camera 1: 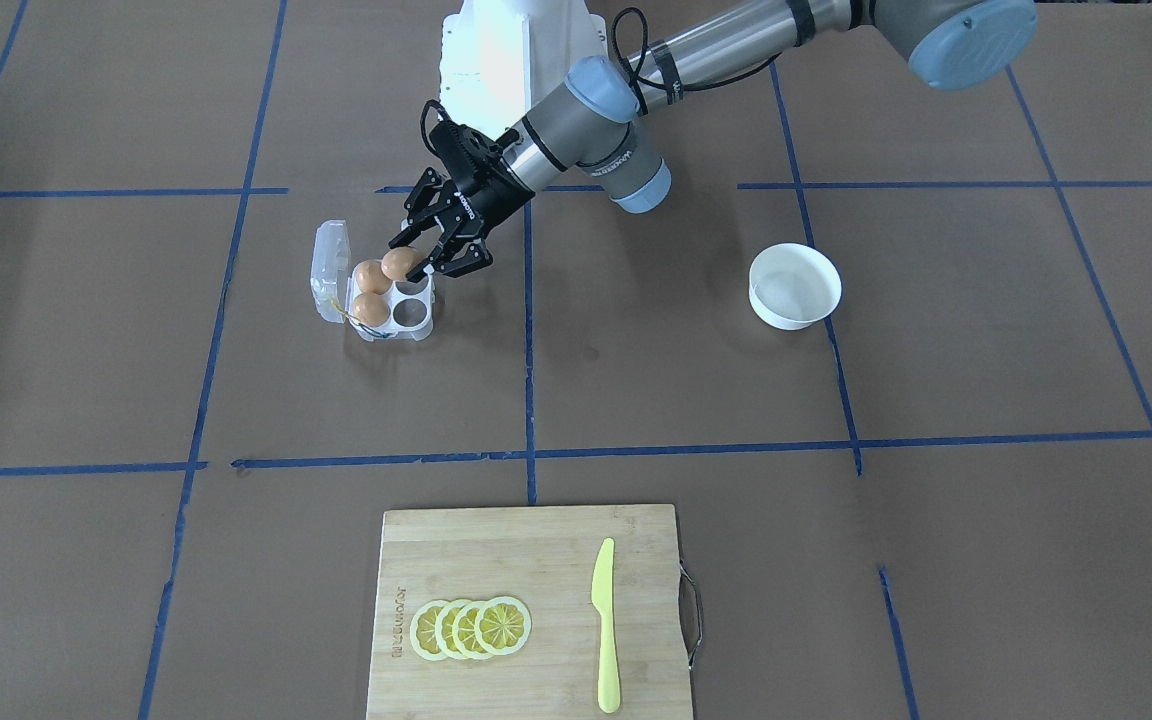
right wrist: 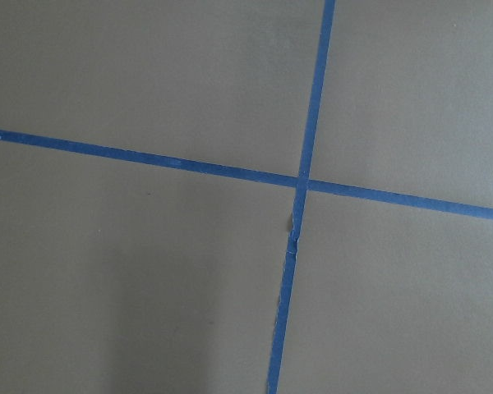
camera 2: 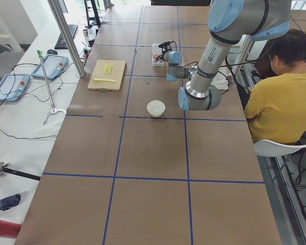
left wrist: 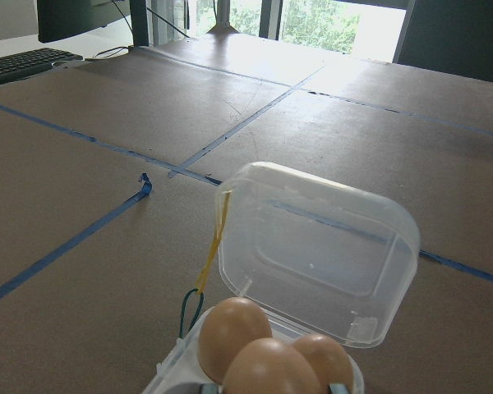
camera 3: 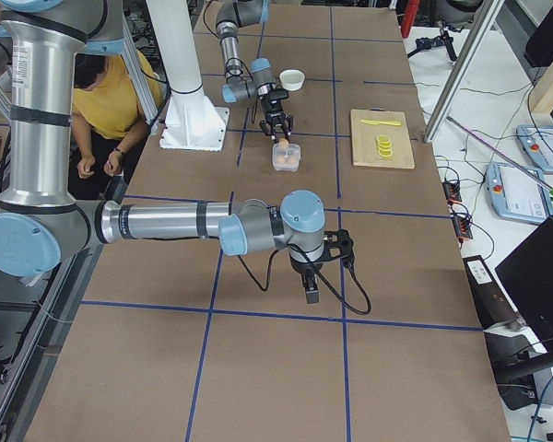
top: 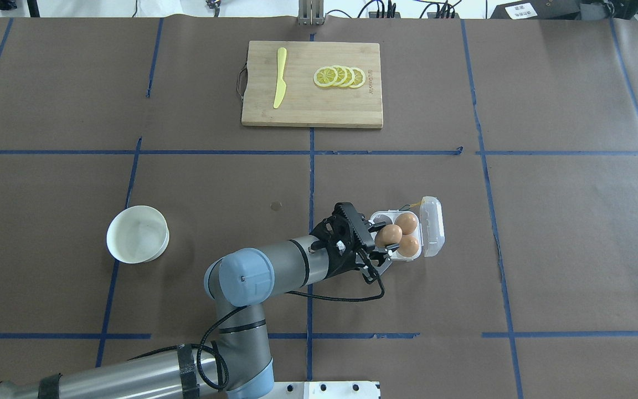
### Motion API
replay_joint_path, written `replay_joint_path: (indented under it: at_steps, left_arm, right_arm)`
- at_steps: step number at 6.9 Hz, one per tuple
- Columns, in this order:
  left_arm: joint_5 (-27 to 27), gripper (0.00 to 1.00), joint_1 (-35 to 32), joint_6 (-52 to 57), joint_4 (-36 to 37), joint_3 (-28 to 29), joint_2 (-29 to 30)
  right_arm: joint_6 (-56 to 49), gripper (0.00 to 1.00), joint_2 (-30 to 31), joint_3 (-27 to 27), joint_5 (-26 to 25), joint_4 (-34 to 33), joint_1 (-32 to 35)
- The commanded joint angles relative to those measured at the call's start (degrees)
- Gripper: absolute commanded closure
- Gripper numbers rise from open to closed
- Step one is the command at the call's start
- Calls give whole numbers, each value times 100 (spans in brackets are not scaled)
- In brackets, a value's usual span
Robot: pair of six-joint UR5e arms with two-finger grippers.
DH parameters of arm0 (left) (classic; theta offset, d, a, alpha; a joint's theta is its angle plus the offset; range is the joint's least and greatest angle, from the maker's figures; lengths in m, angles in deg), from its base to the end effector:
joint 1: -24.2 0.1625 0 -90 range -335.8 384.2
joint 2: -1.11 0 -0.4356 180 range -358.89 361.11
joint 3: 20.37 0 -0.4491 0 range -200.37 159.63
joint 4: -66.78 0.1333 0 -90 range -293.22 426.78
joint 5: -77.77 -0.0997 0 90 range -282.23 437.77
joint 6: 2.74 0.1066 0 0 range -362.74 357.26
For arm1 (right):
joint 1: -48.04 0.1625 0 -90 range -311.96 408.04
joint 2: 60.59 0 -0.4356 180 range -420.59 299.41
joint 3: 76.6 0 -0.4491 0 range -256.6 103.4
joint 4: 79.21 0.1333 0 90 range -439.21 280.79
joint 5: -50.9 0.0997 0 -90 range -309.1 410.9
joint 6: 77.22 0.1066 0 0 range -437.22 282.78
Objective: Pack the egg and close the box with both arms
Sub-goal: 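Lower the egg into the empty slot and open the left gripper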
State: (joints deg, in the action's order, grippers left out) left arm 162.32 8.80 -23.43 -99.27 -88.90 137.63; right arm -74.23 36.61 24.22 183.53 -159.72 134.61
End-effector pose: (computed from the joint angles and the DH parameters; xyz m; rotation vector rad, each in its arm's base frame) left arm 0.7408 -0.3528 0.1538 1.2656 1.2835 0.5954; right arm 0.0306 -0.5112 0.6201 0.1763 -0.7518 -0.0924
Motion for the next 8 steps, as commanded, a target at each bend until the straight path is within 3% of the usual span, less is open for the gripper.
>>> replay_joint_path:
  at_steps: [1,4,5,6,8]
  left_arm:
    - [0,27,1,4,3,15,32]
    - [0,23,1,4,12,7,24]
    - [0,18,-16,-14,29,-11,32]
    - [0,5,-60,-101,55,-54,32]
    - [105,1,-253,-653,212,-360,15]
  right_arm:
    - [0,0,0,8,0,0,0]
    - [0,0,9,-1,0,0,0]
    - [0,0,9,8,0,0,0]
    - [0,0,9,-1,0,0,0]
    - [0,0,9,-10,9,0,0]
